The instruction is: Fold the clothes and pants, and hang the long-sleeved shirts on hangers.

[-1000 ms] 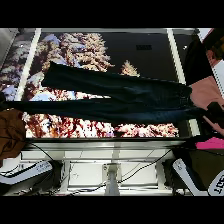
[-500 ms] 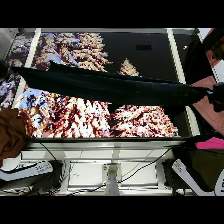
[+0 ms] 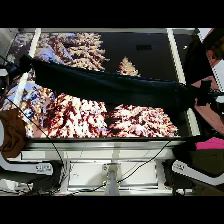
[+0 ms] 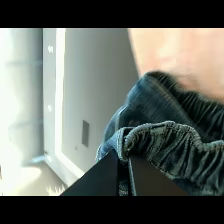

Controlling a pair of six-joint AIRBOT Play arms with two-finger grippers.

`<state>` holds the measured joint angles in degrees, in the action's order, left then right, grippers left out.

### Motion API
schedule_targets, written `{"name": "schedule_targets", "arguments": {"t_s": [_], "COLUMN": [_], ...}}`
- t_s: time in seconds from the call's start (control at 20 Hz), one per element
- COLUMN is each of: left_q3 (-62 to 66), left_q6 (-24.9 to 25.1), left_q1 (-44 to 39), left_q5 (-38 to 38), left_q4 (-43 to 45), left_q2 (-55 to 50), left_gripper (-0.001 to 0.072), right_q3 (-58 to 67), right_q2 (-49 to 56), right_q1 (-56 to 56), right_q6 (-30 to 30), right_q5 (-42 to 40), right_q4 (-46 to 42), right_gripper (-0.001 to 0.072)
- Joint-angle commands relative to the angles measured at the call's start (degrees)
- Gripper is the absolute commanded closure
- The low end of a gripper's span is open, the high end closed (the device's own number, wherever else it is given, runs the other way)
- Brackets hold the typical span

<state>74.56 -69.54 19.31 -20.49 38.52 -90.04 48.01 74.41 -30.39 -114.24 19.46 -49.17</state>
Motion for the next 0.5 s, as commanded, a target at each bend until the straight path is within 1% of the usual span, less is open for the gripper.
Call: {"name": "schedule_targets", "arguments": {"t_s": [0.0,0.1,0.3,0.45], "left_q3": [0.07,0.07,0.07,0.07], "left_q6": [0.07,0.09,0.07,0.07], "left_q1": [-0.61,-0.7,-1.22,-1.49], "left_q5": [3.65,3.87,3.85,4.07], "left_q4": [-0.02,-0.02,-0.04,-0.04], "left_q2": [-2.47,-3.13,-5.09,-6.1], "left_gripper": [0.0681,0.0681,0.0681,0.0681], "right_q3": [0.17,0.63,0.63,0.63], "right_q2": [2.84,2.86,2.91,3.52], "right_q1": [0.7,2.54,7.85,10.1], "right_q6": [-3.63,-3.5,-3.5,-3.5], "right_q5": [-7.1,-11.82,-26.84,-32.87], "right_q4": [2.73,2.69,2.54,2.54], "right_gripper": [0.0677,0.0677,0.0677,0.0677]}}
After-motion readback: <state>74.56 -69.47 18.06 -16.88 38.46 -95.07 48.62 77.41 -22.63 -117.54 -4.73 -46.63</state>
